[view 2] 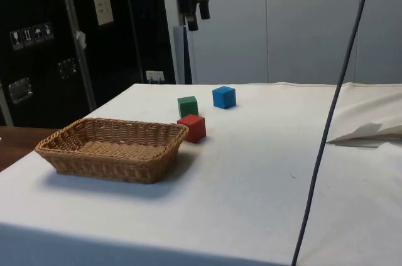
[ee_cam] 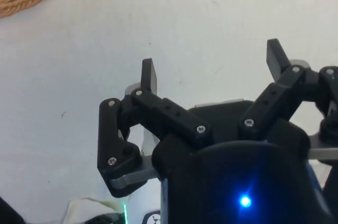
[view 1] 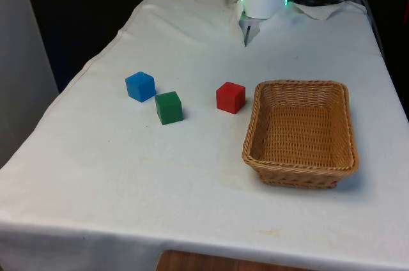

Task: Pick up the blue cube and place it into the basket.

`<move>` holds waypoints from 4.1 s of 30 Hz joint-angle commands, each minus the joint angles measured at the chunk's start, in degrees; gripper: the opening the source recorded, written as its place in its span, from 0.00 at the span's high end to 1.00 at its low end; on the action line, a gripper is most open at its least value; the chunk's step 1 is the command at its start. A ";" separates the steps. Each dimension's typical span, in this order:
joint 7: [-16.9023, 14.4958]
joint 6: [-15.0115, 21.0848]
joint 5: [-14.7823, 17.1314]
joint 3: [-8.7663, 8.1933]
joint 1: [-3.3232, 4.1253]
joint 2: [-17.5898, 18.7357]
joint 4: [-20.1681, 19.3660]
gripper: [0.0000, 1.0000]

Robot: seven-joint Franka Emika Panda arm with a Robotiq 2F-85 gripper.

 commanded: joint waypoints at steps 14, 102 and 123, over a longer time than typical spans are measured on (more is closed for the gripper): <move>-4.13 5.16 0.11 -4.58 -0.52 1.26 -2.64 0.00; 11.34 37.87 6.70 -11.17 -2.92 28.30 -3.27 0.00; 11.57 40.68 9.85 -10.94 -1.95 29.39 -4.07 0.00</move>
